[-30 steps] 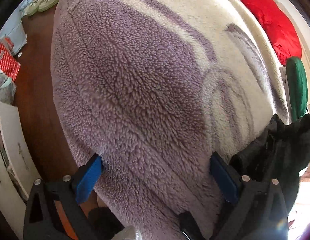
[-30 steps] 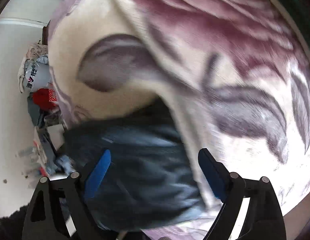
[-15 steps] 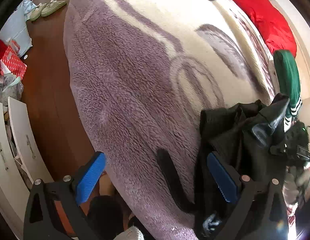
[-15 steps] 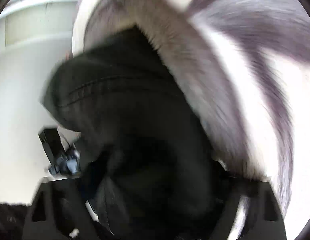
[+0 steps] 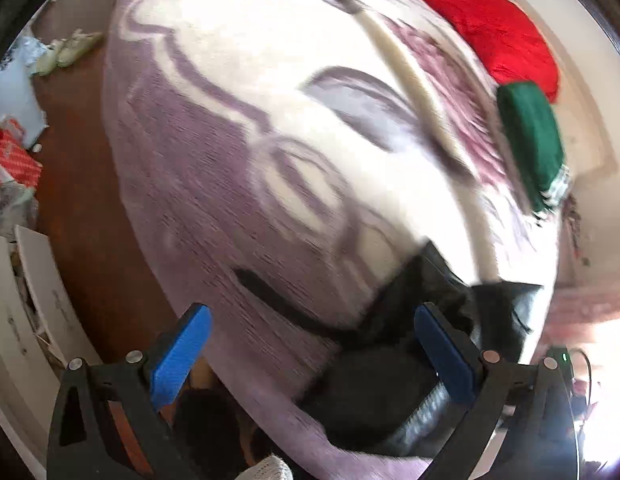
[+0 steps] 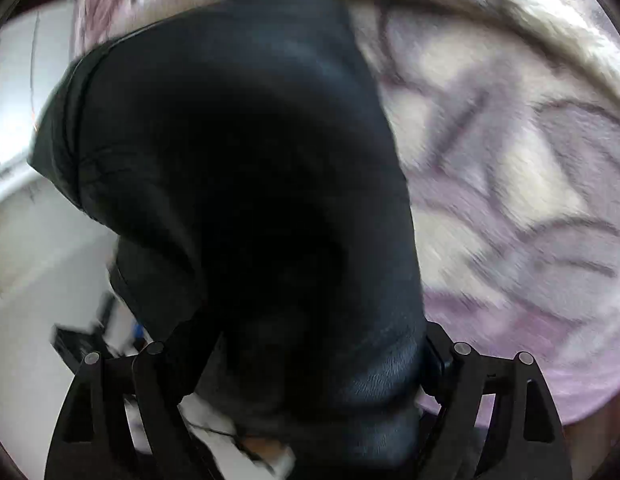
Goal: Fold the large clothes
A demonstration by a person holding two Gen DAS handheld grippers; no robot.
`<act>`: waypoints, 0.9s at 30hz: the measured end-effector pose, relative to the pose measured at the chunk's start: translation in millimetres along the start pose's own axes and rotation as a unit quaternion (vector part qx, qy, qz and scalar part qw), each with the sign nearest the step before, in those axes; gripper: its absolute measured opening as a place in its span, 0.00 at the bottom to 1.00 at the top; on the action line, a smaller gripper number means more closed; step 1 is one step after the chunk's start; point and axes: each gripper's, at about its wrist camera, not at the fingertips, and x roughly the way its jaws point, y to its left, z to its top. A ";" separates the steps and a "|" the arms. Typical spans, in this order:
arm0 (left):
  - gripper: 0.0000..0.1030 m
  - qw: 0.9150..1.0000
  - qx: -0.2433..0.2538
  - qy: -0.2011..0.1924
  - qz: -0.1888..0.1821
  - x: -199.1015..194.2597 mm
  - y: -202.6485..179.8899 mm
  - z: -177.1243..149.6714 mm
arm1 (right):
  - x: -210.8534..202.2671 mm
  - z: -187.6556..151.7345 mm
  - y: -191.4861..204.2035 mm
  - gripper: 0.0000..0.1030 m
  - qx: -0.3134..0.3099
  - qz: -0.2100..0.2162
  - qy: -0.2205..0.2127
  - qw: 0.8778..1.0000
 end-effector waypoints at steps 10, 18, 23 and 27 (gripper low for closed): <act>1.00 0.993 -0.107 0.005 -0.045 -28.7 -9.6 -67.3 | -105.2 15.5 81.6 0.84 -0.276 -0.136 -0.071 0.949; 0.59 0.977 -0.163 0.035 -0.136 41.9 -36.3 -90.8 | -15.7 63.3 202.3 0.80 -0.472 -0.166 0.031 0.865; 0.08 0.972 -0.199 -0.022 -0.125 35.0 -23.0 -95.3 | 16.4 42.1 228.1 0.15 -0.526 -0.171 0.080 0.829; 0.08 0.965 -0.213 -0.055 -0.146 18.9 -1.5 -114.8 | -2.7 49.1 248.1 0.12 -0.475 -0.057 0.096 0.873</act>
